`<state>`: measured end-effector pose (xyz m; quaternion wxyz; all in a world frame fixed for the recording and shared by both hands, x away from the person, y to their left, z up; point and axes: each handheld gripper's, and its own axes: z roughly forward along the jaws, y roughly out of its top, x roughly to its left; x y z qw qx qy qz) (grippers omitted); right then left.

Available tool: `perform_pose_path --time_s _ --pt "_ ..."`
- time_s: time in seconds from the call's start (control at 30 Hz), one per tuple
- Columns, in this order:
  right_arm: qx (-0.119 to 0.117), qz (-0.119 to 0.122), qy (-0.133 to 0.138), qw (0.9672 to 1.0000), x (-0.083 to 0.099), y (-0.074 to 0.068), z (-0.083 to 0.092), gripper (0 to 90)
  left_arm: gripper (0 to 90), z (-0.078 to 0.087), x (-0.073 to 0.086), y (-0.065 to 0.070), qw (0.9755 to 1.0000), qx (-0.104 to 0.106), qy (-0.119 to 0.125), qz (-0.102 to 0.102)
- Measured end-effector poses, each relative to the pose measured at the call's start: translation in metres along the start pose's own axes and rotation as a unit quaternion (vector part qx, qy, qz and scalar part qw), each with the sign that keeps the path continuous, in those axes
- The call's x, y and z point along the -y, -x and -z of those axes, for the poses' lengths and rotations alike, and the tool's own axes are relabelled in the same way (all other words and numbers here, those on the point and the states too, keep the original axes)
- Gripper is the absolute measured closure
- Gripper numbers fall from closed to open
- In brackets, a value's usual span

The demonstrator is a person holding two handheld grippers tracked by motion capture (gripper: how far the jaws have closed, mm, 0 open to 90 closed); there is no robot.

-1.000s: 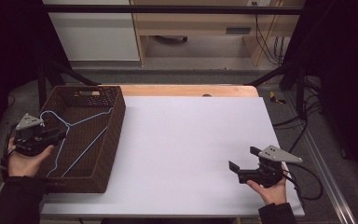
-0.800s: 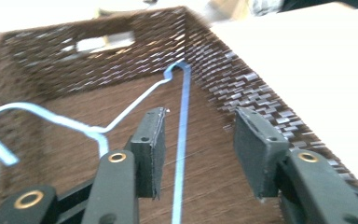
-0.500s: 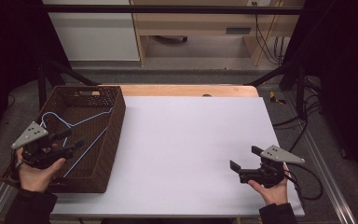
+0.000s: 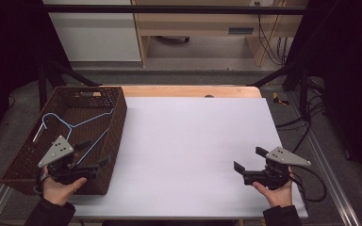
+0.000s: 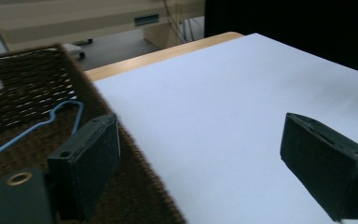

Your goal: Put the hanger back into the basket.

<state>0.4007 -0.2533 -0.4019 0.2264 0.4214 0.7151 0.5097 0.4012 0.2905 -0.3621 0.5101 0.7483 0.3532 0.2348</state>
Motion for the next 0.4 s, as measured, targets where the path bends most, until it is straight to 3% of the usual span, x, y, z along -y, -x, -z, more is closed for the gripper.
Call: perform_pose_path --time_s 0.17,0.4 --pt "0.000 0.003 0.001 1.0000 0.000 0.000 0.000 1.0 10.0 -0.008 0.003 0.013 0.9998 0.012 -0.009 -0.016" --pt "-0.001 0.001 0.002 1.0000 0.000 0.000 0.001 1.1 9.6 -0.019 0.010 0.019 0.9994 0.022 -0.020 -0.019"
